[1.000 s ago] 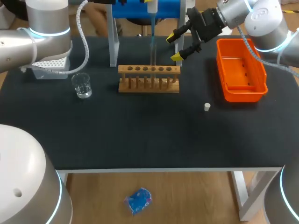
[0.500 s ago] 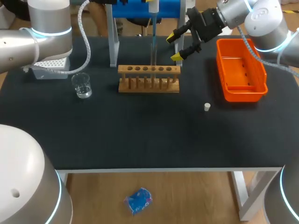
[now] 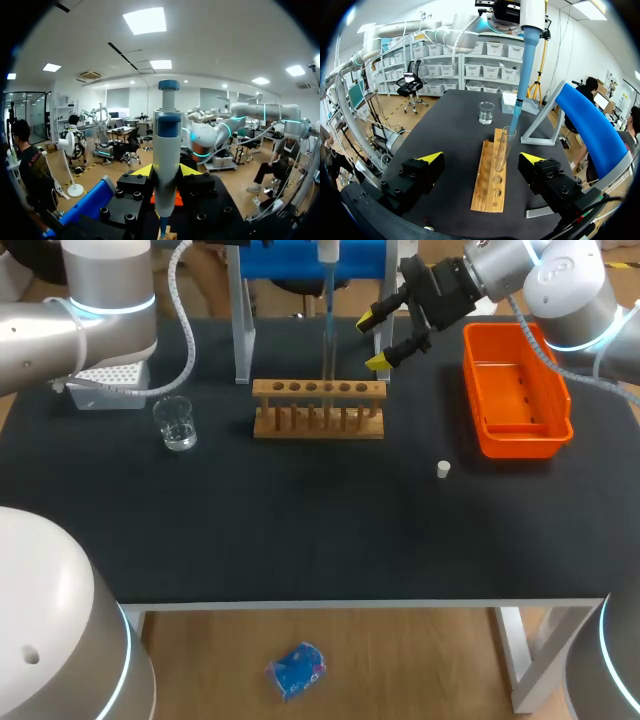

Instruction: Invert the test tube, pick up the pipette, mount the tip to pipette, aspirate from beaker and dispense into the tube, eject the tip, return the pipette, and cap with the stopper.

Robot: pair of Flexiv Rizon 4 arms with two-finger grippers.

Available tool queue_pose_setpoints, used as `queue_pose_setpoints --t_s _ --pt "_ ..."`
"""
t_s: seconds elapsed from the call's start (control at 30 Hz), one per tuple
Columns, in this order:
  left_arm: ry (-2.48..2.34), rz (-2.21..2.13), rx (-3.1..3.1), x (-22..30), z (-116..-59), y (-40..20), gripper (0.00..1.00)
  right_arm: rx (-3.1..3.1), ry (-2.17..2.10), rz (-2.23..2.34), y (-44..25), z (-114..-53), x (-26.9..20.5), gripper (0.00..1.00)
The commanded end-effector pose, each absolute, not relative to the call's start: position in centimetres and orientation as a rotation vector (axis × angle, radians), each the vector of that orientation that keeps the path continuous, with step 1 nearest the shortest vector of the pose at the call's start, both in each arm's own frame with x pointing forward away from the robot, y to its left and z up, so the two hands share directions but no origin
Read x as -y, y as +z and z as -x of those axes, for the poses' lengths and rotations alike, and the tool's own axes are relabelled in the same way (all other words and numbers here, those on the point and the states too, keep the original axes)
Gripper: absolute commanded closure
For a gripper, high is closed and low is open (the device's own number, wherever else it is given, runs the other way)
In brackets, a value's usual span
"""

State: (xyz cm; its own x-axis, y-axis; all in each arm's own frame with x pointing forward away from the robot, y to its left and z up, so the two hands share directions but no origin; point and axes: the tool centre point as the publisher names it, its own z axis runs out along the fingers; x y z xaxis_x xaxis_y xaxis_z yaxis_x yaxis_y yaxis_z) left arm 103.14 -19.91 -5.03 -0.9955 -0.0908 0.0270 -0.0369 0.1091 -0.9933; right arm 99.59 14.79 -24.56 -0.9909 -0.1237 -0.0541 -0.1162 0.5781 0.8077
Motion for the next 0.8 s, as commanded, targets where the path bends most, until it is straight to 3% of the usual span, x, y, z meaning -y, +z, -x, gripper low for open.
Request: queue_pose_setpoints --t_s 0.03,0.8 --pt "-2.067 0.131 -2.304 19.8 -103.3 -5.0 1.00 2.783 -1.421 -0.214 -24.5 -99.6 -14.7 0.00" --pt "-2.063 0.120 -2.296 20.0 -102.6 -6.0 1.00 2.783 -1.421 -0.214 -24.5 -99.6 -14.7 0.00"
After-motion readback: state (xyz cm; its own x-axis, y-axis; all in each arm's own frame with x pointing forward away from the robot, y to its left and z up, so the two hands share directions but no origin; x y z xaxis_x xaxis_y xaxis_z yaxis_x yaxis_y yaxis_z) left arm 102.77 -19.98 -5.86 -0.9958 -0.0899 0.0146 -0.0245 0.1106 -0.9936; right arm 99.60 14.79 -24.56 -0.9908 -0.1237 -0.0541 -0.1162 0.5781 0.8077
